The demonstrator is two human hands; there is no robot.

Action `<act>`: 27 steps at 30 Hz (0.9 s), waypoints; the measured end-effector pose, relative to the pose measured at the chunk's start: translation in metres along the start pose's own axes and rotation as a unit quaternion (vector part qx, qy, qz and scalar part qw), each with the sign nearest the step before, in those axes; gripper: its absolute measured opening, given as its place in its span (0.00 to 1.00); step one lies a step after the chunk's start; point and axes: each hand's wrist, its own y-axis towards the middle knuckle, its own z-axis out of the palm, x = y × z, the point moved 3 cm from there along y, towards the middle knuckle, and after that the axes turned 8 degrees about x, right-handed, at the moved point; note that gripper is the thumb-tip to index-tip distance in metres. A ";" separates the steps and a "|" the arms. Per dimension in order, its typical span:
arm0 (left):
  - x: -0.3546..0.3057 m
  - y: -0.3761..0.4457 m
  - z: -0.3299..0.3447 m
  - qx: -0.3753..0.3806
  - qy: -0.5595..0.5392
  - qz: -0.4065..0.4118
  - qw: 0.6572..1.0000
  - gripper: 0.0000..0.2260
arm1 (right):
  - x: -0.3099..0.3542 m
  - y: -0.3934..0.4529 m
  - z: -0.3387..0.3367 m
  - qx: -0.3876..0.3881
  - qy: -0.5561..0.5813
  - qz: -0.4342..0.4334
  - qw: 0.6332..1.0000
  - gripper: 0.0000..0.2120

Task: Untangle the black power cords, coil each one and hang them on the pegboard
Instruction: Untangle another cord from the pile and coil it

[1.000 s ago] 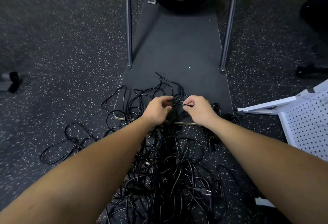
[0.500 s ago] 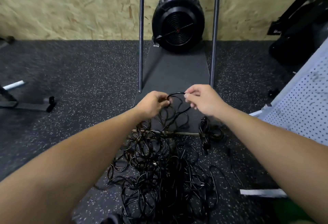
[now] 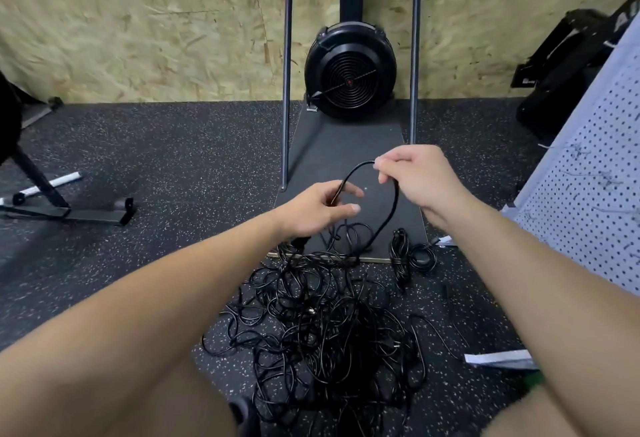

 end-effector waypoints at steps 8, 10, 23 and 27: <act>0.002 0.000 0.014 0.031 -0.170 -0.029 0.985 0.13 | -0.015 0.017 0.016 -0.003 0.122 0.015 0.992 0.14; 0.004 0.004 0.018 0.040 -0.187 -0.036 0.981 0.11 | -0.015 0.021 0.023 -0.009 0.118 0.012 0.993 0.14; 0.013 0.015 -0.020 -0.114 -0.241 -0.016 0.964 0.05 | -0.061 0.020 0.059 0.244 -0.136 0.041 0.959 0.35; 0.013 0.013 -0.024 -0.124 -0.248 -0.003 0.961 0.08 | -0.071 0.011 0.094 0.308 -0.109 0.031 0.945 0.21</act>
